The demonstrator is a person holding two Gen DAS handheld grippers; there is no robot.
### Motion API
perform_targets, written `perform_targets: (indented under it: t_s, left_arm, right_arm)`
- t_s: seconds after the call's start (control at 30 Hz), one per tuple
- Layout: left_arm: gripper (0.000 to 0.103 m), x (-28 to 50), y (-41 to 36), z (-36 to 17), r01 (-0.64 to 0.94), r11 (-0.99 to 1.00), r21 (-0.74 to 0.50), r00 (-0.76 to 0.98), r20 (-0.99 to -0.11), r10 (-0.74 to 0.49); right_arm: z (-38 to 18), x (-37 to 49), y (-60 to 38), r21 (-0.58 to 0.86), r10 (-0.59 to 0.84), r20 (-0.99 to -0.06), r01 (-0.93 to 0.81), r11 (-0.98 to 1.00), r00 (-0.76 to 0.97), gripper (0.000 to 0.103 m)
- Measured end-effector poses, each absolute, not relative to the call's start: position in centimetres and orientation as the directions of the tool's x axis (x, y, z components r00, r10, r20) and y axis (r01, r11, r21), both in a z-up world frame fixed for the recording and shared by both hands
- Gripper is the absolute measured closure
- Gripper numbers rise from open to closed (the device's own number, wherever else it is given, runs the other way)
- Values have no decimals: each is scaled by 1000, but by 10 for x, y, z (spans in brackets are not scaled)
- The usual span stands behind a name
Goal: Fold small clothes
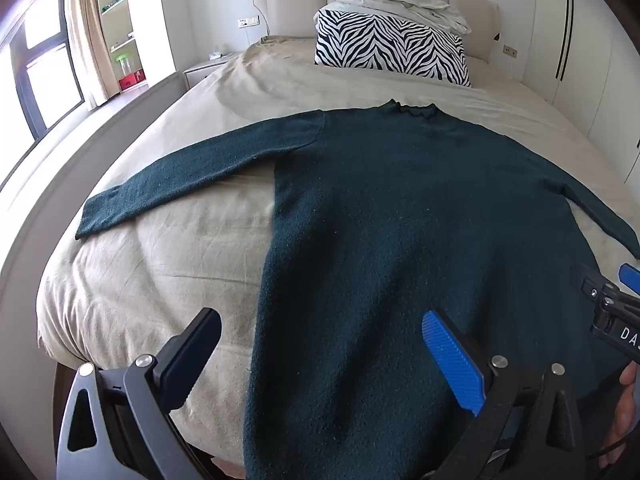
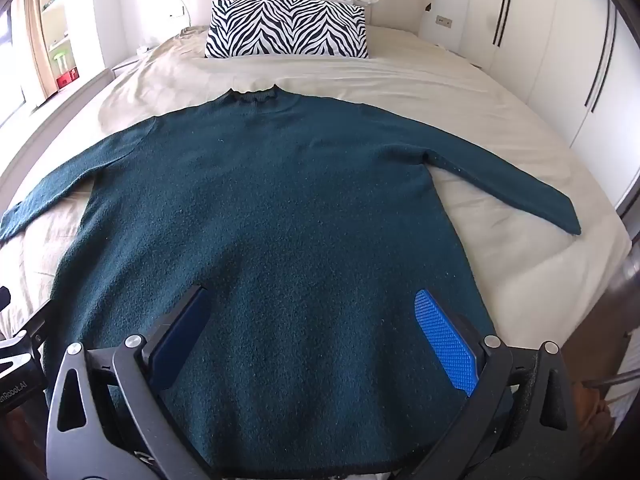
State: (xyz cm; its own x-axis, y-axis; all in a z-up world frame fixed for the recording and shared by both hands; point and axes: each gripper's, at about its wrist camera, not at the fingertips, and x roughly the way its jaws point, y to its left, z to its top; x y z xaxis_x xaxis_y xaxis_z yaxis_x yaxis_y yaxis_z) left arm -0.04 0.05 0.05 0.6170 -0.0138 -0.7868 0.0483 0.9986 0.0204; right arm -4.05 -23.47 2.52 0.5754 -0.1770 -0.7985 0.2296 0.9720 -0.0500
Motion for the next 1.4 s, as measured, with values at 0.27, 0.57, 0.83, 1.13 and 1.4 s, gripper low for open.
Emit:
perform_targets:
  t_s: [0.27, 0.57, 0.83, 1.13, 1.4]
  left_arm:
    - [0, -2, 0, -2, 49, 998, 33, 616, -788, -4]
    - [0, -2, 0, -3, 50, 998, 33, 611, -791, -4]
    - [0, -2, 0, -3, 50, 998, 33, 610, -793, -4]
    - [0, -2, -1, -6, 48, 998, 33, 608, -794, -3]
    - [0, -2, -1, -6, 49, 998, 32, 606, -795, -4]
  right_arm:
    - [23, -41, -234, -65, -189, -801, 231, 971, 568, 0]
    - [22, -41, -234, -68, -189, -800, 228, 971, 569, 0]
    - [22, -41, -234, -66, -187, -802, 226, 972, 568, 0]
    - [17, -41, -234, -70, -189, -804, 226, 972, 564, 0]
    - [14, -40, -233, -75, -191, -807, 223, 972, 559, 0]
